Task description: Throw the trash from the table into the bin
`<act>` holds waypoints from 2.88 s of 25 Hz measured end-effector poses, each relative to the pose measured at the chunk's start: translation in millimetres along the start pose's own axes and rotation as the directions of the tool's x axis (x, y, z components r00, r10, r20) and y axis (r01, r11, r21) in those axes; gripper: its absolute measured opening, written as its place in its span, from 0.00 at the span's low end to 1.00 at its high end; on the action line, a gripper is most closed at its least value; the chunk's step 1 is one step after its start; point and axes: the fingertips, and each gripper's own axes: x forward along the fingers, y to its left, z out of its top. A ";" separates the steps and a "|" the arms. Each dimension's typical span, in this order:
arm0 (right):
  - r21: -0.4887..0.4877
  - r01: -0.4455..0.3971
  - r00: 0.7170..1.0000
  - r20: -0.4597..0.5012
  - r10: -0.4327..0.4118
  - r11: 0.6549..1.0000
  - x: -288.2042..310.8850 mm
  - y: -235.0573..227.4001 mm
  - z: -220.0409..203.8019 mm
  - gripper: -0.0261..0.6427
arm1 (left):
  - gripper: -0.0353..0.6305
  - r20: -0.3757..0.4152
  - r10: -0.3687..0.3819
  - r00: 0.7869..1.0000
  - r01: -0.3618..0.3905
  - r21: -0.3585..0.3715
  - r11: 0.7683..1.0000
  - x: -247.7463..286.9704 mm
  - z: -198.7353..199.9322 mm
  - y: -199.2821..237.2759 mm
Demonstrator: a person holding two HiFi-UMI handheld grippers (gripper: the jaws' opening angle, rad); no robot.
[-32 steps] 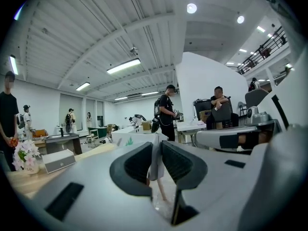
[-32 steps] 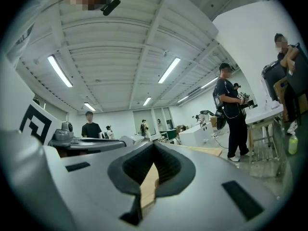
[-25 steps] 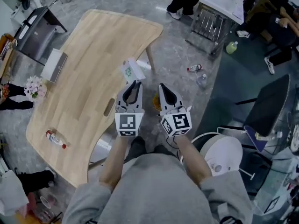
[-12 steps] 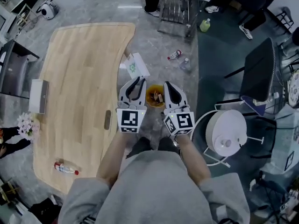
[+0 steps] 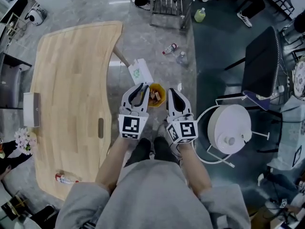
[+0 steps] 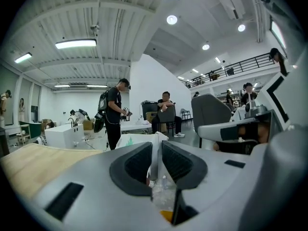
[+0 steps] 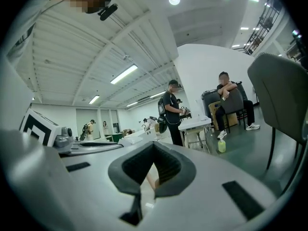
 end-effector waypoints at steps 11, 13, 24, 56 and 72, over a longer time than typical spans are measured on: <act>0.083 0.023 0.998 -0.059 -0.018 0.996 -17.0 -65.5 -60.3 0.04 | 0.16 -0.077 -0.050 0.996 0.054 0.056 0.997 51.1 -80.2 -43.9; 0.090 0.030 0.997 -0.072 -0.023 0.996 -16.0 -71.6 -73.8 0.04 | 0.16 -0.098 -0.071 0.993 0.077 0.058 0.995 57.8 -100.2 -51.1; 0.116 0.108 0.988 -0.123 -0.094 0.987 6.0 -89.6 -147.4 0.04 | 0.16 -0.158 -0.166 0.973 0.175 0.042 0.984 98.3 -205.5 -53.5; 0.176 0.190 0.966 -0.210 -0.152 0.966 -21.6 -128.7 -288.4 0.04 | 0.16 -0.405 -0.280 0.870 0.300 -0.013 0.954 120.7 -487.4 -102.1; 0.185 0.218 0.954 -0.249 -0.169 0.958 -35.3 -145.4 -311.0 0.04 | 0.19 -0.511 -0.263 0.818 0.261 -0.077 0.962 139.4 -543.1 -100.5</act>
